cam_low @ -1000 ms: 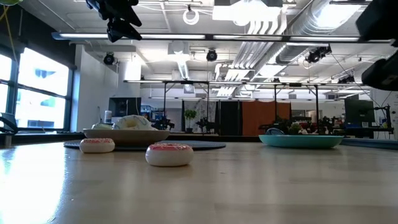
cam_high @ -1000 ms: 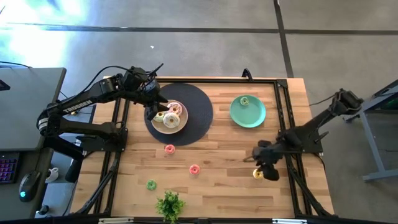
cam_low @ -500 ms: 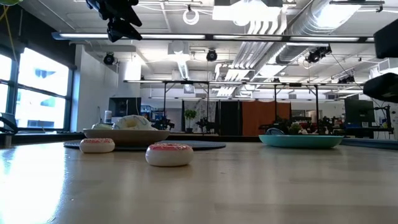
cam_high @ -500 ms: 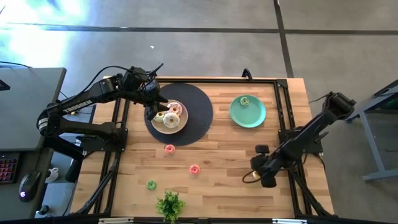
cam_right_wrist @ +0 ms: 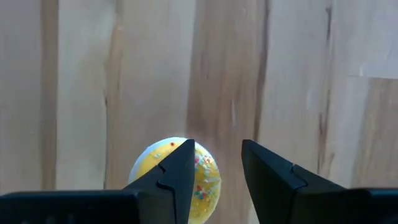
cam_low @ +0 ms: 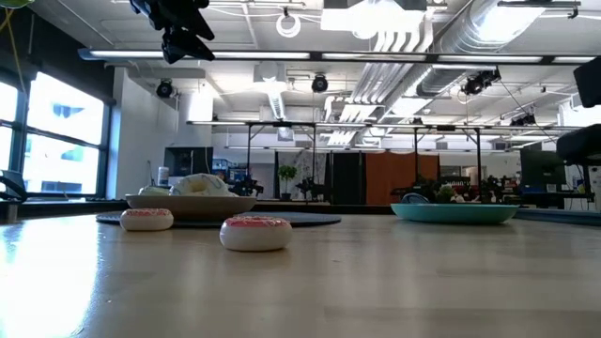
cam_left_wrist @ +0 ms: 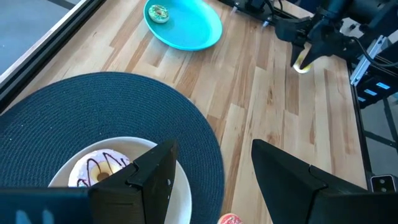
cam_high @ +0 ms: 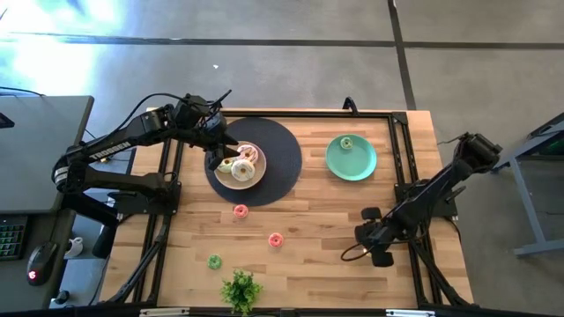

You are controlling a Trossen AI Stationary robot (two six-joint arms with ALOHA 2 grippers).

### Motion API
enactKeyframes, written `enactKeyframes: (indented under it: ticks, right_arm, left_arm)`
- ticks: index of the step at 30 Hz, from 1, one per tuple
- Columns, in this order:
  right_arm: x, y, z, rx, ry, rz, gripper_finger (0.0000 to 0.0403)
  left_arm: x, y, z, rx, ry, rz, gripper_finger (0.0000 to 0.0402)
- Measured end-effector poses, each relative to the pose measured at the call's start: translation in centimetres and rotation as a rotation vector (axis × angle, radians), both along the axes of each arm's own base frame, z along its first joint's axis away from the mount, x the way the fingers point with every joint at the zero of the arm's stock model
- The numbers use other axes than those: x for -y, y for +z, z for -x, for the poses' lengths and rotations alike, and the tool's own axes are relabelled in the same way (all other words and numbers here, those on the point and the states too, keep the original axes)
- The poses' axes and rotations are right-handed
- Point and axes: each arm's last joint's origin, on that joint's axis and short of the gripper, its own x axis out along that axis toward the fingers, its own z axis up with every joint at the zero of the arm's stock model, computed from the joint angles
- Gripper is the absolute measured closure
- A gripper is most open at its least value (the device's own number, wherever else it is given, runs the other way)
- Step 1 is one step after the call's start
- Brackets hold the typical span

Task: Pick & Place donuts
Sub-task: Put the small yellow donut on the green plate

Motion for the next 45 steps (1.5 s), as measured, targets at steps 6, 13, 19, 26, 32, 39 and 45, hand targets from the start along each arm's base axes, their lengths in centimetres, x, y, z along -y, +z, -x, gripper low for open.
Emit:
enactKeyframes:
  ticks: [6,13,19,26,32,39,45]
  right_arm:
    - [-0.1,0.0,0.2,-0.094,0.007,-0.107,0.0274]
    - [-0.2,0.0,0.3,-0.102,0.021,-0.11,0.0274]
    - [-0.1,0.0,0.3,-0.118,0.044,-0.123,0.0274]
    - [-0.8,2.9,-0.7,-0.104,0.111,-0.075,0.0274]
    - [-1.2,5.2,-1.1,-0.077,0.175,0.013,0.0274]
    - [-1.1,2.3,0.6,-0.16,0.131,-0.029,0.0274]
    - [-0.9,0.6,1.2,-0.163,0.134,-0.089,0.0274]
  left_arm:
    - [0.0,0.0,0.0,0.0,0.0,0.0,0.0193]
    - [0.0,0.0,0.0,0.001,0.0,0.0,0.0193]
    - [0.0,0.0,0.0,0.002,0.004,0.005,0.0193]
    - [-0.1,0.0,0.0,-0.001,0.031,0.009,0.0193]
    - [-0.1,0.0,0.0,-0.002,0.035,0.011,0.0193]
    - [-0.1,0.0,0.0,-0.004,0.034,0.012,0.0193]
    - [-0.1,0.0,0.0,-0.004,0.034,0.013,0.0193]
